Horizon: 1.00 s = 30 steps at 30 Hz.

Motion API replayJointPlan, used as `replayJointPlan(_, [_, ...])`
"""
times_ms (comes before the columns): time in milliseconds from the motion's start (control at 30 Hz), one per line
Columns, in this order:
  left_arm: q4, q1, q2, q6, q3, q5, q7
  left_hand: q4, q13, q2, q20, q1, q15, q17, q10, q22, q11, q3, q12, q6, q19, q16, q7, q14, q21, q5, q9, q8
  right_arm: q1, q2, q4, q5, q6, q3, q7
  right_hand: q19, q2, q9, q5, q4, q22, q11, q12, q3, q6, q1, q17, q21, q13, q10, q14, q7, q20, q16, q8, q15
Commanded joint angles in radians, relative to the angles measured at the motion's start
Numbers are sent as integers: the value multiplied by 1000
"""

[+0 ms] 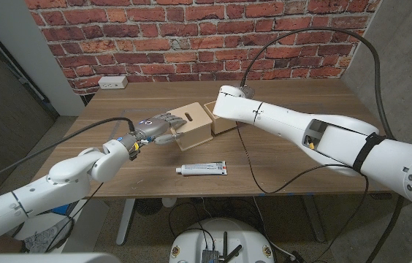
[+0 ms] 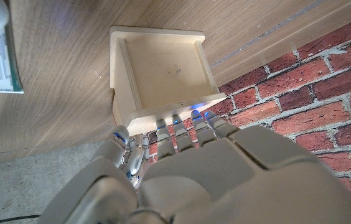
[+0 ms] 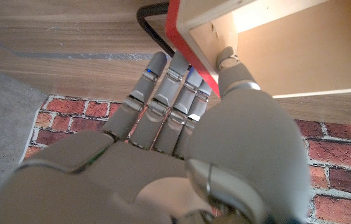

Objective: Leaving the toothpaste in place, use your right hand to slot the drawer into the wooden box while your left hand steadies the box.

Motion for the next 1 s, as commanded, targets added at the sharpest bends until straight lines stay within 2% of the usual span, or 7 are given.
replayJointPlan(33, [-7,7,3,4,-2,7,3,-2,1,51,-125,8,-133,1,12,4,-1,7,-2,9,5,3,2,7,3,6,5,5,-12,9,-5,-28,12,1,20,3,109,7,6,3,3,-12,0,2,18,64,2,8,6,23,25,7,-104,-5,4,-37])
replayJointPlan(267, [-12,17,6,4,-5,6,8,-3,1,52,-125,8,-133,1,14,4,-2,8,-2,10,6,2,2,8,3,6,5,5,-13,8,-13,-37,20,1,30,1,109,7,6,3,3,-12,-3,3,19,63,5,10,7,24,27,10,-103,-6,2,-37])
replayJointPlan(1000, [-9,22,5,-4,-5,-1,9,-4,2,53,-125,8,-133,1,18,4,0,12,-2,16,10,2,4,11,4,6,5,5,4,44,38,-52,43,1,59,0,110,7,8,2,2,-10,-8,5,20,60,13,18,12,27,28,14,-102,-13,-4,-35])
